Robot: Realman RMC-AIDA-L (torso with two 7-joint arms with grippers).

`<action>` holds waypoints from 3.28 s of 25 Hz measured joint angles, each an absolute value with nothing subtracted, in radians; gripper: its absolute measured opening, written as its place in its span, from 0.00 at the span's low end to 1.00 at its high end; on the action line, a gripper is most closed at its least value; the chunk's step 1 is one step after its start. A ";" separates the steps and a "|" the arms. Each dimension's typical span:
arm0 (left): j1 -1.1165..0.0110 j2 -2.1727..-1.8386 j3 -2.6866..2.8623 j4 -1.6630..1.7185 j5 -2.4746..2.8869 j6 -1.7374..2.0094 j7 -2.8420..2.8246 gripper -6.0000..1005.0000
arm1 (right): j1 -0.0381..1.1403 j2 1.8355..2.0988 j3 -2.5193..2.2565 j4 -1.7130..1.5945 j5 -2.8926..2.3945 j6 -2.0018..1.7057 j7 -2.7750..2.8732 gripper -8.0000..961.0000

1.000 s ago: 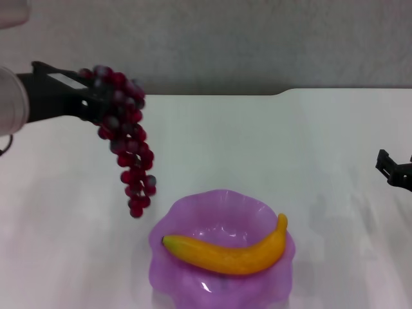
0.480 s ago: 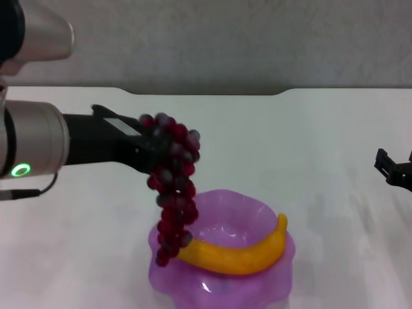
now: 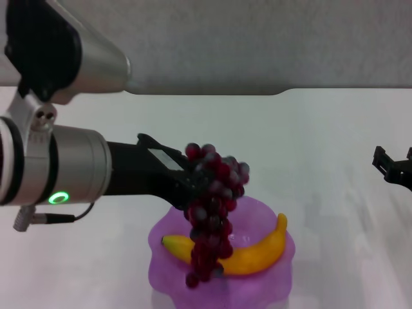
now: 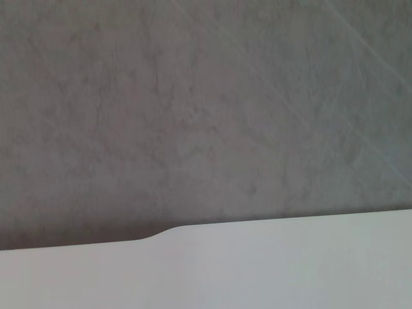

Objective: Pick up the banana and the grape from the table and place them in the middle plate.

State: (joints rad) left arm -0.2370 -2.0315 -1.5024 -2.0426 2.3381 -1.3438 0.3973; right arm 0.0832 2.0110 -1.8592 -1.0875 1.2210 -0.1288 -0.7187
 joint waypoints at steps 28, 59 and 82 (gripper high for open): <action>-0.354 -2.031 -1.341 -1.624 2.396 -1.141 0.406 0.15 | 0.087 2.011 -1.864 -1.089 1.221 -0.129 -0.718 0.71; -0.385 -2.028 -1.318 -1.607 2.427 -1.141 0.430 0.53 | 0.097 2.011 -1.867 -1.081 1.221 -0.129 -0.718 0.71; -0.163 -2.032 -1.501 -1.549 2.799 -0.353 0.456 0.75 | 0.136 2.011 -1.862 -1.128 1.221 -0.156 -0.718 0.71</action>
State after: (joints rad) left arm -0.1632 -2.0321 -1.5006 -1.5492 2.7993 -0.3533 0.4556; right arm 0.1364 2.0113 -1.8618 -1.1281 1.2210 -0.1559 -0.7179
